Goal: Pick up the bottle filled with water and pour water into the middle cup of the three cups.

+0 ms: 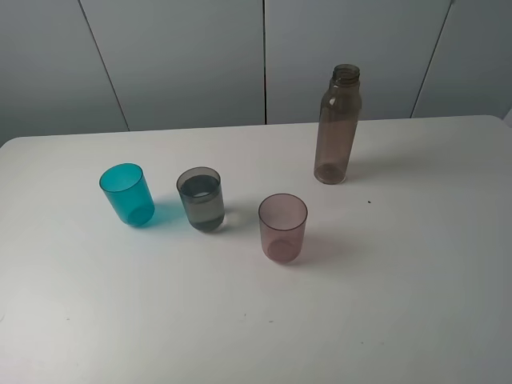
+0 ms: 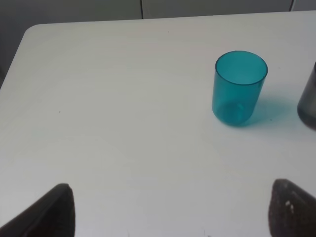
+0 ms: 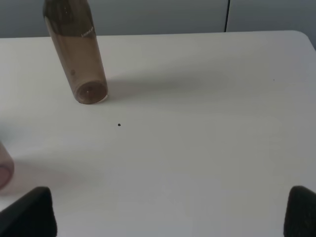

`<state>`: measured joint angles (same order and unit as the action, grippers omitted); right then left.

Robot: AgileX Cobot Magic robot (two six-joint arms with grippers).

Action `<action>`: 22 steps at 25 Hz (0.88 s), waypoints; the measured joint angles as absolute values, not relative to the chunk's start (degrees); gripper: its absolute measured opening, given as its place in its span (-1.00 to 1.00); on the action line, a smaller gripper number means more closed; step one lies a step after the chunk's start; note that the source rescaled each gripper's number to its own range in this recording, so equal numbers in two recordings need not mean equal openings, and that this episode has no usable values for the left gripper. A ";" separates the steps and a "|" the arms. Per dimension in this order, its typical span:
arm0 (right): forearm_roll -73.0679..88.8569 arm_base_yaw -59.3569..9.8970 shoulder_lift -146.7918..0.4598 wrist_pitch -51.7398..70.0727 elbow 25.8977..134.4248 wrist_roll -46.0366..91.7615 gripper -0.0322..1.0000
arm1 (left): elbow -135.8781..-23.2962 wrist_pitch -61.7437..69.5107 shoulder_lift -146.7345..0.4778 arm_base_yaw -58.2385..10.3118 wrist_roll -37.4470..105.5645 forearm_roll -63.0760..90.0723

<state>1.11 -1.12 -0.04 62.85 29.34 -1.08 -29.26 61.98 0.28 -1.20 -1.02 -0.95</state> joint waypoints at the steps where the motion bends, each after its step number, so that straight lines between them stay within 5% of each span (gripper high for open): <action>1: 1.11 -1.12 -0.04 62.85 29.34 -1.08 0.99 | -29.26 61.98 0.28 -1.20 -1.02 -0.95; 22: 1.11 -1.12 -0.04 62.85 29.34 -1.44 0.99 | -29.26 61.98 0.28 -1.20 -1.25 -0.95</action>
